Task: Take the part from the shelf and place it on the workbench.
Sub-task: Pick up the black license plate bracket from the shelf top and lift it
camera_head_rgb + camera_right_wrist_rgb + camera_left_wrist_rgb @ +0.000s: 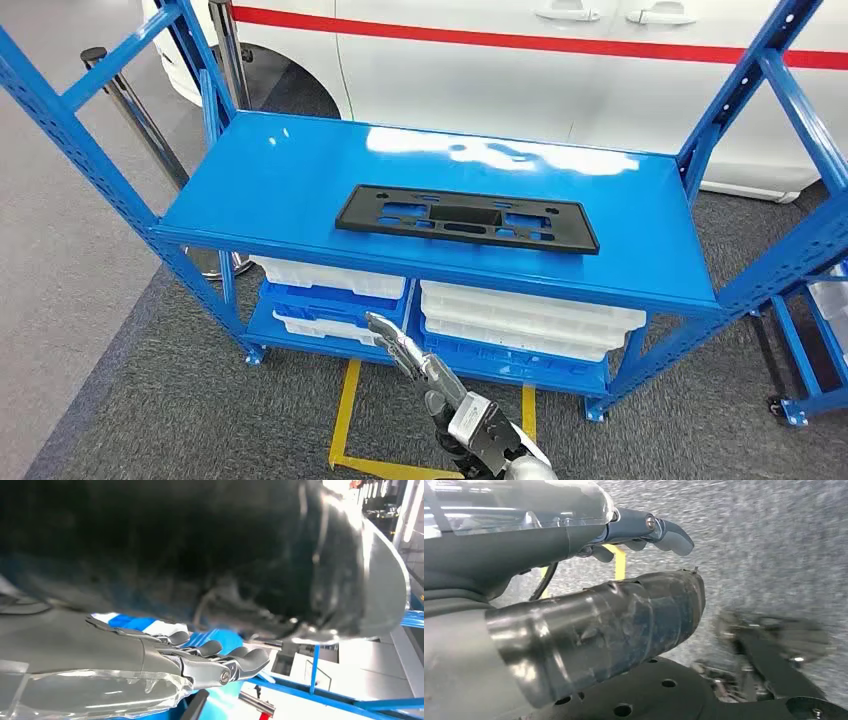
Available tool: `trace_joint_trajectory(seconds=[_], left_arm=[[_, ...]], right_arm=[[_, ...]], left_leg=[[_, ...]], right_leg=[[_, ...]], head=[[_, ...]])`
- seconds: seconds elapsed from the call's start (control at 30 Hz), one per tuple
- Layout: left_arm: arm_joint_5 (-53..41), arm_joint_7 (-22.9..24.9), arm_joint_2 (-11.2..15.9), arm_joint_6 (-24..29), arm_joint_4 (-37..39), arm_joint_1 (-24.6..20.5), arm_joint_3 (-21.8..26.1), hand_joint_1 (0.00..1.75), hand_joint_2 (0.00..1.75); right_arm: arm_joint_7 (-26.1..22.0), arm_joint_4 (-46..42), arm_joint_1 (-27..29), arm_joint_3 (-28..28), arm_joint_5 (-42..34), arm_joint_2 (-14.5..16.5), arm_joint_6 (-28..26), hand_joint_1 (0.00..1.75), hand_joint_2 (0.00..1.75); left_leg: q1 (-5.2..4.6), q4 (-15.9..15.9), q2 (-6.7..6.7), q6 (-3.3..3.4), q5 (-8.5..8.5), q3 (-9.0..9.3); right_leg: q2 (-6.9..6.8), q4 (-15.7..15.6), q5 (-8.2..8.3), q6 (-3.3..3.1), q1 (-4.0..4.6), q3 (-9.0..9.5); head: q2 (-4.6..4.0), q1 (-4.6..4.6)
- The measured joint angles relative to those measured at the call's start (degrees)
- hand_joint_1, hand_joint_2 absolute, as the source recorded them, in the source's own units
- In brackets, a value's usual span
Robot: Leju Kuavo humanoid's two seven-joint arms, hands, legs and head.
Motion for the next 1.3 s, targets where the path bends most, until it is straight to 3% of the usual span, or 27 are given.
trace_joint_trajectory(seconds=[0.07, 0.13, 0.2, 0.23, 0.3, 0.37, 0.4, 0.43, 0.5, 0.53, 0.57, 0.63, 0.7, 0.77, 0.83, 0.87, 0.9, 0.97, 1.03, 1.13, 1.2, 1.3], left_arm=[[-0.02, -0.01, 0.0, -0.02, 0.0, -0.11, 0.0, 0.0, 0.0], [-0.03, -0.04, 0.02, -0.03, 0.0, -0.37, 0.0, 0.0, 0.0], [-0.03, -0.06, 0.08, -0.02, 0.0, -0.56, 0.0, 0.0, 0.0], [-0.03, -0.06, 0.1, -0.01, 0.0, -0.61, 0.0, 0.0, 0.0], [-0.04, -0.07, 0.11, -0.03, 0.0, -0.67, 0.0, 0.0, 0.0], [-0.08, -0.13, 0.1, -0.05, 0.0, -0.63, 0.0, 0.0, 0.0], [-0.1, -0.17, 0.09, -0.06, 0.0, -0.57, 0.0, 0.0, 0.0], [-0.11, -0.2, 0.07, -0.06, 0.02, -0.45, 0.0, 0.0, 0.0], [-0.13, -0.25, -0.03, -0.1, 0.15, -0.43, 0.0, 0.0, 0.0], [-0.14, -0.29, -0.08, -0.1, 0.22, -0.52, 0.0, 0.0, 0.0], [-0.16, -0.33, -0.12, -0.09, 0.26, -0.68, 0.0, 0.0, 0.0], [-0.2, -0.41, -0.13, -0.05, 0.26, -0.87, 0.0, 0.0, 0.0], [-0.21, -0.51, -0.13, -0.02, 0.26, -0.95, 0.0, 0.0, 0.0], [-0.21, -0.6, -0.13, 0.0, 0.26, -0.97, 0.0, 0.0, 0.0], [-0.21, -0.64, -0.13, 0.01, 0.26, -0.91, 0.0, 0.0, 0.0], [-0.21, -0.66, -0.13, 0.02, 0.26, -0.87, 0.0, 0.0, 0.0], [-0.21, -0.66, -0.13, 0.03, 0.26, -0.84, 0.0, 0.0, 0.0], [-0.22, -0.67, -0.11, 0.04, 0.28, -0.76, 0.0, 0.0, 0.0], [-0.23, -0.69, -0.07, 0.05, 0.31, -0.78, 0.0, 0.0, 0.0], [-0.23, -0.73, -0.04, 0.07, 0.32, -1.05, 0.0, 0.0, 0.0], [-0.23, -0.74, -0.1, 0.06, 0.32, -1.1, 0.0, 0.0, 0.0], [-0.23, -0.83, -0.13, 0.03, 0.33, -1.03, 0.01, 0.0, 0.0]], right_arm=[[-0.06, -0.04, -0.06, 0.02, -0.01, 0.03, -0.09, 0.0, 0.0], [-0.16, -0.17, -0.25, 0.06, -0.01, 0.08, -0.2, 0.0, 0.0], [-0.24, -0.27, -0.42, 0.08, -0.01, 0.09, -0.23, 0.0, 0.0], [-0.28, -0.27, -0.41, 0.08, -0.01, 0.07, -0.26, 0.0, 0.0], [-0.4, -0.27, -0.35, 0.08, 0.04, 0.03, -0.45, 0.0, 0.0], [-0.56, -0.27, -0.31, 0.08, 0.25, 0.01, -0.77, 0.0, 0.0], [-0.61, -0.28, -0.29, 0.08, 0.39, 0.01, -0.96, 0.0, 0.0], [-0.64, -0.27, -0.25, 0.09, 0.52, 0.0, -1.12, 0.0, 0.0], [-0.67, -0.24, -0.07, 0.09, 0.7, -0.1, -1.3, 0.0, 0.0], [-0.68, -0.28, 0.02, 0.1, 0.77, -0.16, -1.32, 0.0, 0.0], [-0.71, -0.35, 0.04, 0.12, 0.8, -0.21, -1.32, 0.0, 0.0], [-0.74, -0.63, -0.07, 0.13, 0.81, -0.22, -1.3, 0.0, 0.0], [-0.76, -0.77, -0.17, 0.14, 0.78, -0.22, -1.25, 0.0, 0.0], [-0.76, -0.77, -0.18, 0.16, 0.68, -0.23, -1.17, 0.0, 0.0], [-0.75, -0.73, -0.18, 0.18, 0.52, -0.23, -1.09, 0.0, 0.0], [-0.74, -0.7, -0.18, 0.18, 0.47, -0.23, -1.04, 0.0, 0.0], [-0.74, -0.67, -0.18, 0.18, 0.43, -0.23, -0.99, 0.0, 0.0], [-0.74, -0.64, -0.19, 0.18, 0.36, -0.23, -0.9, 0.0, 0.0], [-0.71, -0.61, -0.21, 0.19, 0.28, -0.23, -0.83, 0.0, 0.0], [-0.68, -0.62, -0.18, 0.2, 0.19, -0.23, -0.77, 0.0, 0.0], [-0.68, -0.66, -0.26, 0.2, 0.16, -0.23, -0.83, 0.0, 0.0], [-0.67, -0.62, -0.31, 0.2, 0.19, -0.26, -1.21, 0.0, 0.0]], left_leg=[[-0.12, -0.18, -0.11, 0.54, -0.42, 0.59], [-0.13, -0.68, -0.3, 1.52, -1.21, 2.11], [-0.04, -1.19, -0.39, 2.23, -2.17, 3.82], [-0.05, -1.33, -0.41, 2.45, -2.79, 4.6], [-0.04, -1.39, -0.51, 2.58, -4.16, 6.16], [0.01, -1.39, -0.69, 2.4, -5.85, 8.28], [0.04, -1.4, -0.76, 2.25, -6.78, 9.49], [0.07, -1.46, -0.81, 2.07, -7.69, 10.49], [0.0, -1.44, -1.01, 1.59, -9.23, 11.96], [-0.03, -1.65, -1.11, 1.28, -9.69, 12.44], [-0.04, -1.75, -1.2, 0.92, -9.82, 12.86], [0.08, -0.85, -1.15, 0.19, -9.03, 12.75], [0.18, 3.34, -0.96, -0.33, -8.43, 10.52], [0.24, 8.98, -0.78, -0.61, -10.57, 6.57], [0.27, 12.07, -0.69, -0.85, -13.55, 3.16], [0.28, 11.62, -0.66, -0.93, -13.55, 2.35], [0.3, 9.56, -0.68, -0.92, -11.84, 2.33], [0.31, 3.03, -1.49, -0.64, -6.02, 3.53], [0.16, -1.0, -2.5, -0.02, -3.52, 4.34], [0.13, -1.69, -2.02, 1.08, -2.63, 4.77], [0.36, -2.29, -1.0, 1.73, -2.27, 5.24], [0.24, -2.48, 0.34, 2.39, -2.5, 5.48]], right_leg=[[-0.04, 0.39, 0.05, 0.43, -0.11, 0.47], [-0.11, 3.09, 0.99, 1.16, -0.34, -0.2], [-0.16, 8.89, 1.86, 1.78, -0.55, -3.85], [-0.17, 12.04, 1.26, 2.04, -0.65, -6.35], [-0.18, 16.04, -2.4, 2.25, -0.8, -11.19], [-0.19, 15.28, -4.87, 2.25, -0.92, -13.97], [-0.19, 13.12, -3.94, 2.19, -0.95, -14.49], [-0.21, 10.06, -0.77, 2.04, -0.94, -14.64], [-0.19, 4.74, 7.38, 1.55, -0.61, -14.72], [-0.14, 3.29, 10.16, 1.22, -0.43, -14.71], [-0.09, 2.76, 11.11, 0.87, -0.23, -14.61], [0.01, 1.91, 10.68, 0.09, -0.29, -13.5], [0.08, 0.67, 10.18, -0.62, -0.49, -11.73], [0.2, -0.03, 9.49, -1.06, -0.54, -10.27], [0.73, -0.11, 8.66, -1.15, -0.51, -9.2], [1.17, -0.06, 8.24, -1.14, -0.5, -8.69], [1.66, 0.03, 7.84, -1.08, -0.51, -8.18], [2.65, 0.26, 7.12, -0.84, -0.47, -7.31], [3.58, 0.5, 6.66, -0.35, -0.42, -7.17], [4.56, 0.57, 6.3, 0.66, -0.4, -7.28], [3.14, 2.46, 4.91, 1.25, -0.25, -8.03], [0.42, 12.36, 0.22, 1.95, -0.42, -13.12]], head=[[0.0, -0.01], [0.0, 0.0], [0.0, 0.04], [0.0, 0.09], [0.0, 0.09], [0.0, 0.09], [0.0, 0.09], [0.0, 0.12], [0.0, 0.08], [0.01, 0.05], [0.01, -0.01], [0.01, -0.05], [0.01, -0.08], [0.0, -0.08], [0.0, -0.08], [0.0, -0.08], [0.0, -0.08], [0.0, -0.05], [0.0, -0.07], [0.0, -0.09], [0.0, -0.02], [0.0, 0.03]])
